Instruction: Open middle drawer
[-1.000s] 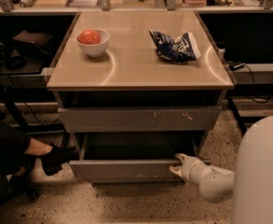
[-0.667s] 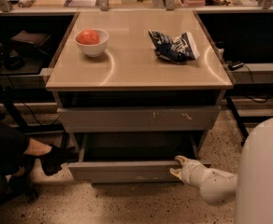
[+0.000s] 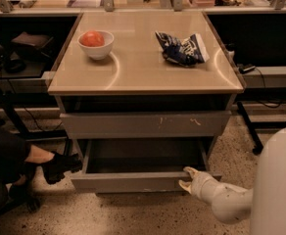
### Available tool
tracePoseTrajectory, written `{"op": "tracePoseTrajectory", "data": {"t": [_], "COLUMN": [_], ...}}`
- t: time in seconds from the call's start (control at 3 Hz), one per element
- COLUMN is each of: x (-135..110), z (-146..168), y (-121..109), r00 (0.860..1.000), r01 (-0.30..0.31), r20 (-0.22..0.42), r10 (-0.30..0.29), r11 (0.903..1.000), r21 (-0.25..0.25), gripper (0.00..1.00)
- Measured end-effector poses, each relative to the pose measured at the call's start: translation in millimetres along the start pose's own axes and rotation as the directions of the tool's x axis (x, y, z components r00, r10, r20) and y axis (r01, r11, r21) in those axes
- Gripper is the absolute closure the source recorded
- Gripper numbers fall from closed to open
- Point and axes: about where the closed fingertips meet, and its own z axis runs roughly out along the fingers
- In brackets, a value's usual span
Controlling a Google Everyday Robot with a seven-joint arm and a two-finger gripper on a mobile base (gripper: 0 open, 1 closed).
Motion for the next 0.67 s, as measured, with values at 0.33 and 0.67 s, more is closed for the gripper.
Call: {"op": "tracePoseTrajectory", "data": {"t": [0.33,0.67], "x": [-2,3], "z": [-3,-11], "y": [-1,12], "r00": [1.0,1.0], "r01": [0.0,-0.002], "r20": [0.0,0.007], "r10": [0.0,0.002], "r11": [1.0,1.0], "r21": [0.0,-0.001], "gripper": [1.0,1.0]}}
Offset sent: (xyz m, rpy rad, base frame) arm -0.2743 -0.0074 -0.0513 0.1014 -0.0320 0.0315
